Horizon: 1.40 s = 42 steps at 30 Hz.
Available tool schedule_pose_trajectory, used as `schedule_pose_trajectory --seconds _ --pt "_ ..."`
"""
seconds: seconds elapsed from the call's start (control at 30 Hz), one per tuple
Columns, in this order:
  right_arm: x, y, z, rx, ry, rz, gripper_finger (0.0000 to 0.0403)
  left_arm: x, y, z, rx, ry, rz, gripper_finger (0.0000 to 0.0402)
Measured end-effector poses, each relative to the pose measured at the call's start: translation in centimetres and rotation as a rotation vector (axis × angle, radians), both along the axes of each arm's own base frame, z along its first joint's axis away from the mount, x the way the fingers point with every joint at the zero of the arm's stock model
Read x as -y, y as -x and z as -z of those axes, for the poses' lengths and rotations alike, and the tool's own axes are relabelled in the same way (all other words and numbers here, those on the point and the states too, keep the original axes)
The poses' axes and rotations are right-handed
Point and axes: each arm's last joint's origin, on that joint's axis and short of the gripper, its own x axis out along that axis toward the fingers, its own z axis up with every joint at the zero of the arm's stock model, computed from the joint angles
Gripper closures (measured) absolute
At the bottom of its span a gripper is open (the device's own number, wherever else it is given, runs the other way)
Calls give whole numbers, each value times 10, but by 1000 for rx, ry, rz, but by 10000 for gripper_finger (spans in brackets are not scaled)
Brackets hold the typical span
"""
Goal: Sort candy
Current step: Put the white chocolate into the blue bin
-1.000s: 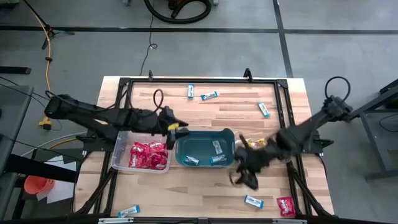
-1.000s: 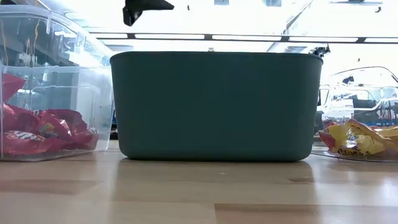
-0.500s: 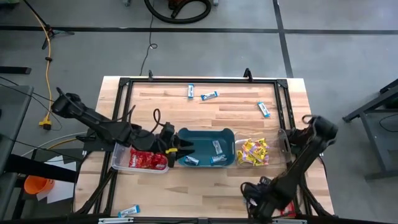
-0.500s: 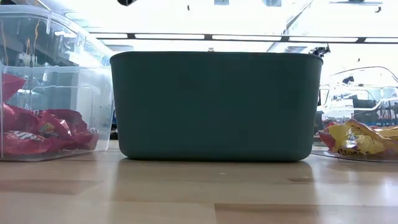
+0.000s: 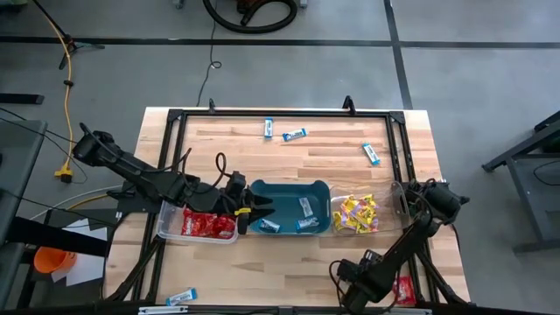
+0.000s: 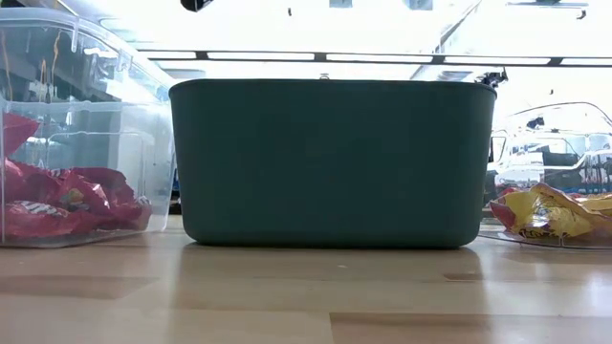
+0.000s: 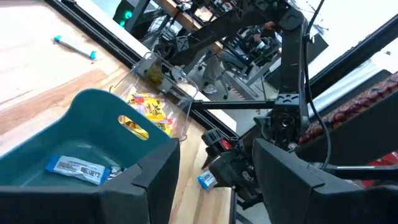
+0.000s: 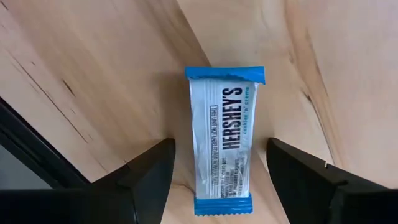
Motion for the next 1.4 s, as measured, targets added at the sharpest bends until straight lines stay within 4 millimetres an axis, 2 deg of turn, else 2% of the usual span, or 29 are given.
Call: schedule_pose_trajectory --seconds 0.07,0.13,0.2,0.3,0.33,0.4,0.47,0.6,0.7,0.8,0.93,1.1,1.23,1.4 --pt "1 1 2 -8 19 0 160 0 0 0 -2 -16 3 211" --pt "2 1 1 -13 21 0 188 0 0 0 -3 -29 5 211" --pt "2 2 -2 -8 19 -2 240 0 0 1 -7 -38 6 211" --pt "3 3 -14 15 23 -26 350 -1 0 1 -7 -51 9 211" --pt "5 4 -21 29 37 -38 372 -1 0 1 -8 -55 10 211" --pt "8 5 -37 70 57 -50 377 0 0 1 -9 -68 14 211" --pt "12 3 -65 154 36 -75 373 -1 0 1 -10 -73 14 211" --pt "25 -10 -120 472 46 -203 397 -1 0 1 -12 -101 -3 211" --pt "38 -25 -159 772 81 -258 392 -2 0 1 -11 -107 -29 211" --pt "58 -41 -176 921 192 -243 394 -2 0 1 -10 -107 -35 211" --pt "94 -66 -177 922 343 -169 400 -2 0 1 -10 -107 -34 211" --pt "135 -95 -164 839 376 -58 378 -1 0 0 -8 -86 9 211" --pt "157 -106 -162 799 262 35 324 0 0 1 -10 -77 42 211" --pt "164 -109 -161 766 206 -49 236 1 0 1 -11 -73 61 211"
